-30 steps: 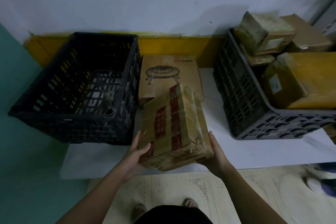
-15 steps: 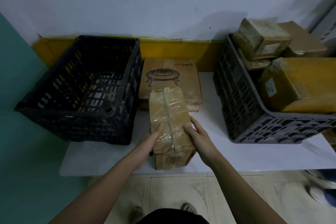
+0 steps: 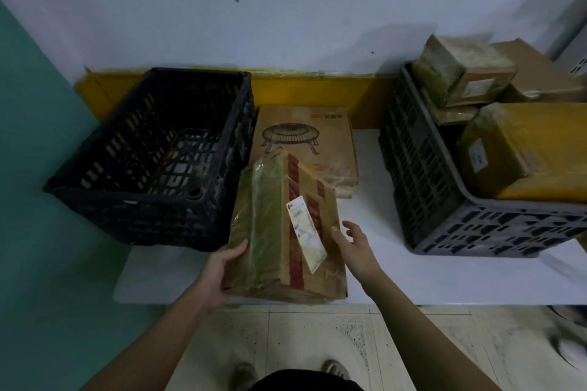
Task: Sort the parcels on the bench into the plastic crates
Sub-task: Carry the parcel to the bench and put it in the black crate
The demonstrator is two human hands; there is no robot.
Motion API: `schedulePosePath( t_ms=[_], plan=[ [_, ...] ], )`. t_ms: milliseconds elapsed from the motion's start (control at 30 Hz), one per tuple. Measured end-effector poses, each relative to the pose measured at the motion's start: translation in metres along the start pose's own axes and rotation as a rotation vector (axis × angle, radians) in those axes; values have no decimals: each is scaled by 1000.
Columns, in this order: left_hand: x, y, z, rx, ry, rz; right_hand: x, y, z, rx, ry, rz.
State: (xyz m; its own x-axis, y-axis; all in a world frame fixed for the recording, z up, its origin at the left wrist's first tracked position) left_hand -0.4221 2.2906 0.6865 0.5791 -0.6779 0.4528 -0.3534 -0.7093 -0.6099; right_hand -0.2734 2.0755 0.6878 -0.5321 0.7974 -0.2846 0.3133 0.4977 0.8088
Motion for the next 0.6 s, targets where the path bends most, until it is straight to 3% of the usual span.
schedulePosePath(
  t_ms=[233, 467, 600],
  plan=[
    [5, -5, 3, 94, 2, -7, -2, -12, -1, 144, 46, 250],
    [24, -19, 1, 397, -92, 348, -18, -10, -3, 19, -136, 244],
    [42, -26, -4, 339, -41, 561, -22, -6, -3, -51, -241, 225]
  ],
)
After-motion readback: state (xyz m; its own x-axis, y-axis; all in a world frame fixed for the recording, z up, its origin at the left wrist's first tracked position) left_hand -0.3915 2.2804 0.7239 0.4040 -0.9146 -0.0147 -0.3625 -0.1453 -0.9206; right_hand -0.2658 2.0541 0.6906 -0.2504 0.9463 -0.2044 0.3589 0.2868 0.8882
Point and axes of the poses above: each hand's wrist, its own z-axis towards the middle knuckle, its own x-axis out of the palm, y = z × x, the point moved 3 cm from there along z, towards the middle knuckle, and after that the axes turned 3 degrees about y, right-handed, at the moved point
